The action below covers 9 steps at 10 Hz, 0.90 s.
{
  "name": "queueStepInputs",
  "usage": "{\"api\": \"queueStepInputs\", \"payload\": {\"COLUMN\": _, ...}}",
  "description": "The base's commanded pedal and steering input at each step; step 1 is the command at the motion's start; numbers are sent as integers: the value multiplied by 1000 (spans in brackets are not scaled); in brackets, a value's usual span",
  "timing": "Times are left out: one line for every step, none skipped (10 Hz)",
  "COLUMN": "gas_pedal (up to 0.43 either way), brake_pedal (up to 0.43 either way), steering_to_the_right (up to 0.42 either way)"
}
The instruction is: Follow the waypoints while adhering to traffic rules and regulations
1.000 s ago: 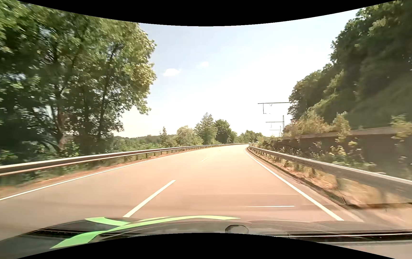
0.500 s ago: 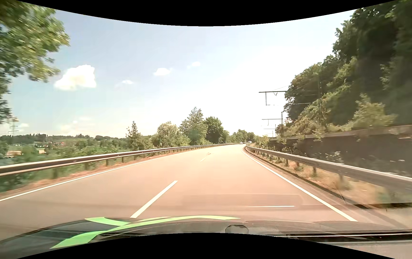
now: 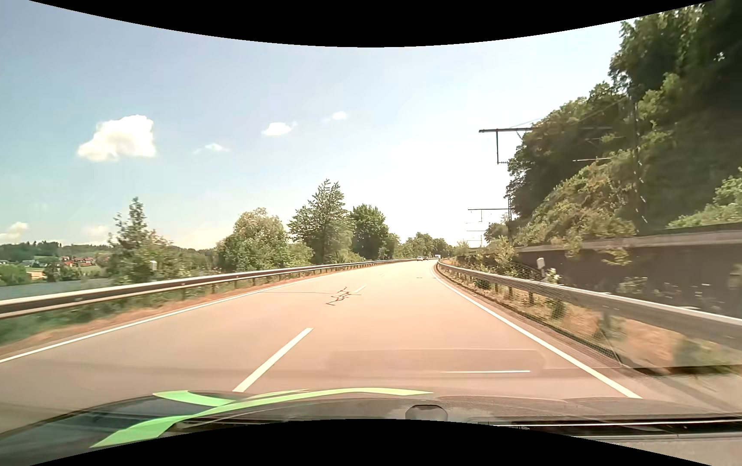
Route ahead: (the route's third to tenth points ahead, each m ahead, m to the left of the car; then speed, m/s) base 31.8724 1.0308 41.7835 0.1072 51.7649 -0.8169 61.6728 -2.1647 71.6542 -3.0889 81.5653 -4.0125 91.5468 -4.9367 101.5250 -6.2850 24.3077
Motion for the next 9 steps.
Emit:
{"api": "queueStepInputs", "payload": {"gas_pedal": 299, "brake_pedal": 0, "steering_to_the_right": 16}}
{"api": "queueStepInputs", "payload": {"gas_pedal": 299, "brake_pedal": 0, "steering_to_the_right": 16}}
{"api": "queueStepInputs", "payload": {"gas_pedal": 311, "brake_pedal": 0, "steering_to_the_right": 16}}
{"api": "queueStepInputs", "payload": {"gas_pedal": 319, "brake_pedal": 0, "steering_to_the_right": 15}}
{"api": "queueStepInputs", "payload": {"gas_pedal": 331, "brake_pedal": 0, "steering_to_the_right": 14}}
{"api": "queueStepInputs", "payload": {"gas_pedal": 331, "brake_pedal": 0, "steering_to_the_right": 14}}
{"api": "queueStepInputs", "payload": {"gas_pedal": 331, "brake_pedal": 0, "steering_to_the_right": 14}}
{"api": "queueStepInputs", "payload": {"gas_pedal": 339, "brake_pedal": 0, "steering_to_the_right": 13}}
{"api": "queueStepInputs", "payload": {"gas_pedal": 339, "brake_pedal": 0, "steering_to_the_right": 13}}
